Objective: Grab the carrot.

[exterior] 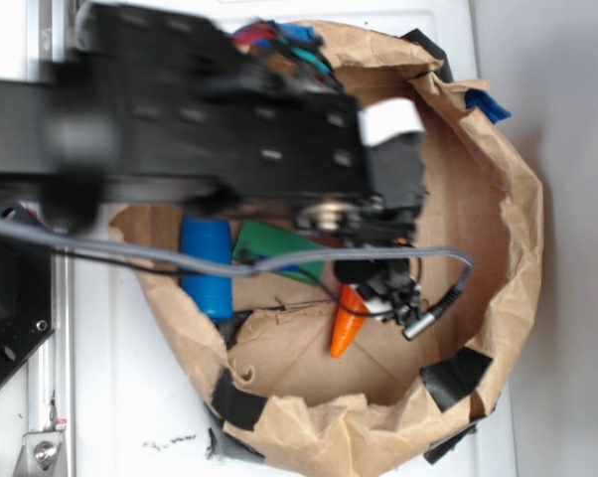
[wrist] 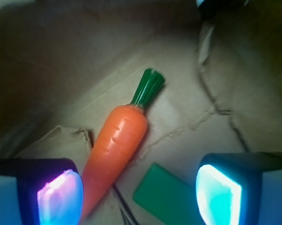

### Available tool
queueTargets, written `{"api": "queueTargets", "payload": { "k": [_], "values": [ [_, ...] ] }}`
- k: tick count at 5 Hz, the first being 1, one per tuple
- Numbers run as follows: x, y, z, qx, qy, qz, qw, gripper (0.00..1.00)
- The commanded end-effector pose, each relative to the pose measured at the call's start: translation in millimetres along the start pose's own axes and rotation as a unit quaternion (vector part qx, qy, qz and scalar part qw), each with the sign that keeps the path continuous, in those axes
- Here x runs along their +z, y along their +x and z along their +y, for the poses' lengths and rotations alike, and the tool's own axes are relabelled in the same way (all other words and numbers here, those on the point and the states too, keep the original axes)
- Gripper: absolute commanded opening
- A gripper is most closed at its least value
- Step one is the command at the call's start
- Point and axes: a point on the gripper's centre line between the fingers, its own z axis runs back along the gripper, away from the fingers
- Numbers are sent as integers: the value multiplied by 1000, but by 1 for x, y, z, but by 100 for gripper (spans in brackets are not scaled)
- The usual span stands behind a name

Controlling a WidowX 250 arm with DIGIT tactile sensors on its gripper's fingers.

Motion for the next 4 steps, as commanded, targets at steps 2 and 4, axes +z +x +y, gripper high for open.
{"api": "queueTargets", "payload": {
  "k": [2, 4],
  "values": [
    [-30, 37, -48, -34, -65, -16, 997, 100],
    [-46, -1, -39, -94, -60, 34, 993, 100]
  ]
}}
